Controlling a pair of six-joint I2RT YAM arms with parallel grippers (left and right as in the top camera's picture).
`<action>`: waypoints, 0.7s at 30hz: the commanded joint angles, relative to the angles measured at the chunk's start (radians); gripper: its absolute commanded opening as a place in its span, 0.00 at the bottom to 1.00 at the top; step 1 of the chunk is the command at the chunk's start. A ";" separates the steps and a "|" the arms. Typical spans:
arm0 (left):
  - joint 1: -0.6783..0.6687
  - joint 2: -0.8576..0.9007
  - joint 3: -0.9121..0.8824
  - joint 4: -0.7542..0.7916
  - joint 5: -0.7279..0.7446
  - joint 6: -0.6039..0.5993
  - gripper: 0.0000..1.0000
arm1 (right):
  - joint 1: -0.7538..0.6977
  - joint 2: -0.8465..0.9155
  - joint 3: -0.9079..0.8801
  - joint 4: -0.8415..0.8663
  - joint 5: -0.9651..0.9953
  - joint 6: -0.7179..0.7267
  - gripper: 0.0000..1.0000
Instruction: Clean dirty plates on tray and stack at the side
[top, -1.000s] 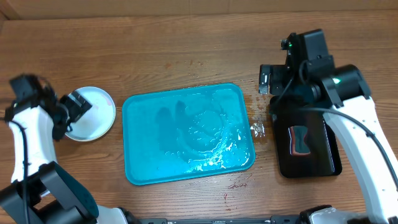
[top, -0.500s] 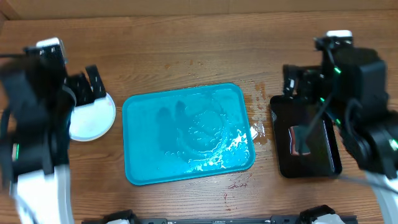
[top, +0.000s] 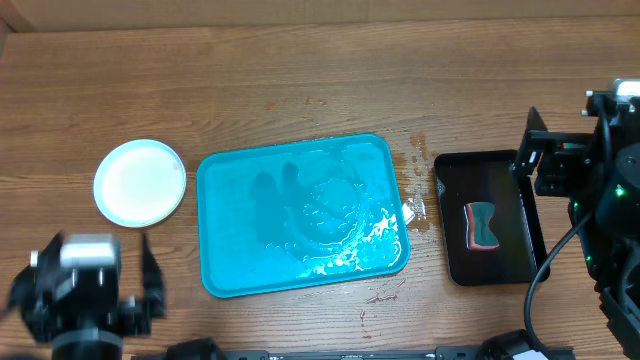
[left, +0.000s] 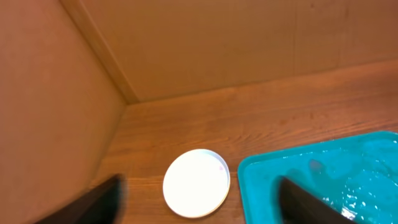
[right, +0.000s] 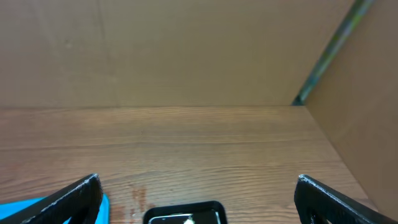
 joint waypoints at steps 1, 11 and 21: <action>-0.006 -0.085 0.008 -0.013 -0.018 -0.009 1.00 | 0.004 -0.001 0.023 0.007 0.071 -0.007 1.00; -0.005 -0.166 0.007 -0.134 -0.013 -0.021 1.00 | 0.004 0.000 0.023 0.007 0.074 -0.005 1.00; -0.005 -0.166 0.006 -0.246 0.075 -0.022 1.00 | 0.004 0.012 0.022 -0.018 0.072 -0.003 1.00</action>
